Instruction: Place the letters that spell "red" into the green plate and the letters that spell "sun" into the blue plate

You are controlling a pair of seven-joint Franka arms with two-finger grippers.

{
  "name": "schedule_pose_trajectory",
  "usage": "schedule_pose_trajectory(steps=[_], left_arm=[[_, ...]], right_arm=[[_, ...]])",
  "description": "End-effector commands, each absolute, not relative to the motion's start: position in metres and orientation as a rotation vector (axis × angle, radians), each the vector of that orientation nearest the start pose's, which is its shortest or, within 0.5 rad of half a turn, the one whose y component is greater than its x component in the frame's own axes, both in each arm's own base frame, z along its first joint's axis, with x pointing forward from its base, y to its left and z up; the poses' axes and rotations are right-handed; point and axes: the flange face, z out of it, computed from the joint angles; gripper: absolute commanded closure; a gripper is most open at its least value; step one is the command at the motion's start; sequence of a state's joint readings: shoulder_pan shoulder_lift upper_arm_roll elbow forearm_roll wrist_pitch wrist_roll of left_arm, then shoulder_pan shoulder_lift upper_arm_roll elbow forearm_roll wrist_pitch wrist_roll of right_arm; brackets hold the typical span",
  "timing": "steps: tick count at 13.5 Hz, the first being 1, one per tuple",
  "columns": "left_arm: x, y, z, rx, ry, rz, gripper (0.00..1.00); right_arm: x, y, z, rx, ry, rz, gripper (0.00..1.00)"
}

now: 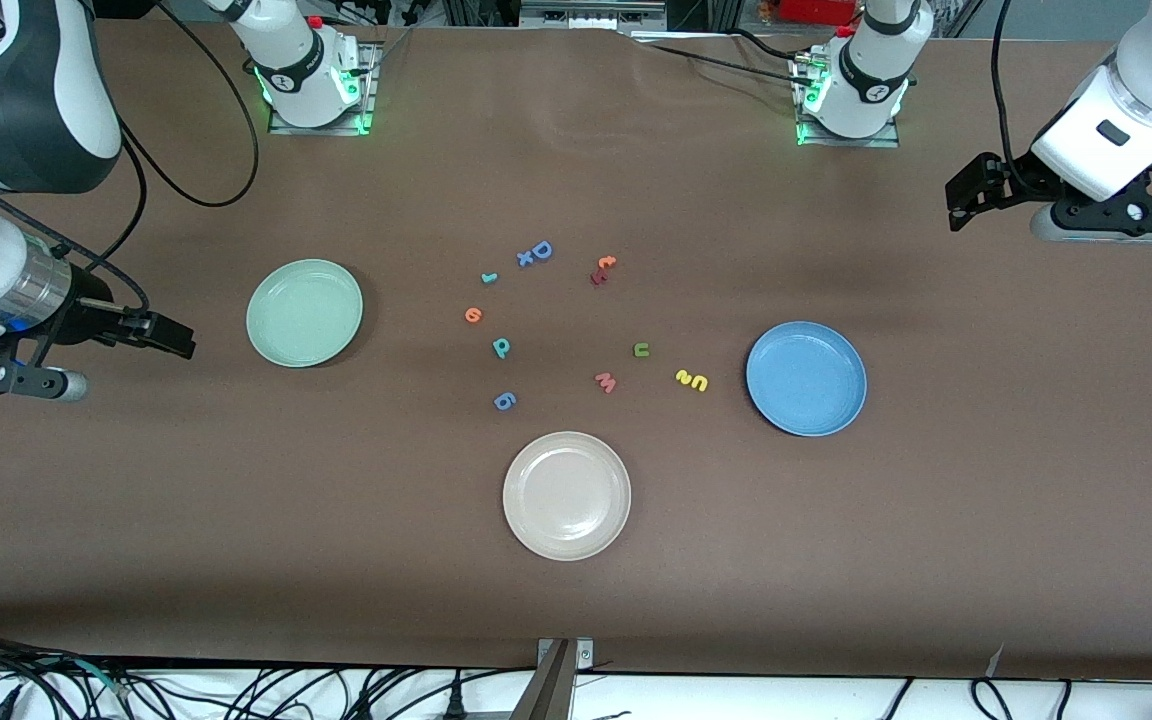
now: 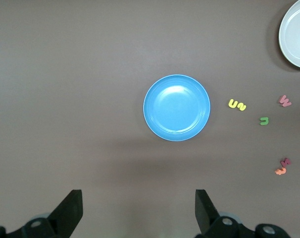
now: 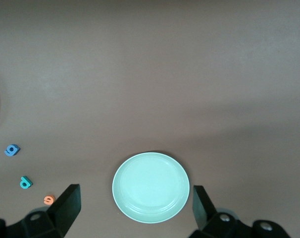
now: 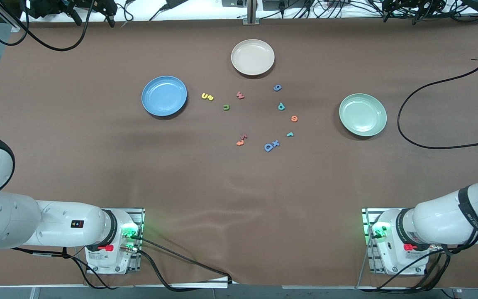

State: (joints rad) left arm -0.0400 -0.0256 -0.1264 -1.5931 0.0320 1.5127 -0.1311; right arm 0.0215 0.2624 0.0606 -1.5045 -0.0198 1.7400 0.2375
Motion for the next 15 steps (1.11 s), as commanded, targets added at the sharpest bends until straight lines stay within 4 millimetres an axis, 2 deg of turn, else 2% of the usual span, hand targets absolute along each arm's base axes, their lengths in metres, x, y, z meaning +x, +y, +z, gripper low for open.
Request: schedule_pose_trajectory(steps=[1,9,15], left_arm=[[0.5337,-0.089,0.6246,-3.076,0.049,0.054,0.0],[0.5337,-0.089,0.6239,-3.076,0.05,0.056,0.0],[0.5337,-0.089,0.6239,-3.076,0.05,0.056,0.0]], right_arm=[[0.6294,0.0496,0.5229,-3.14,0.238,0.034,0.0],[0.6275,0.0475,0.5244,-3.145,0.234,0.062,0.0],[0.6261,0.0491,0.5235,-3.141,0.33,0.078,0.0]])
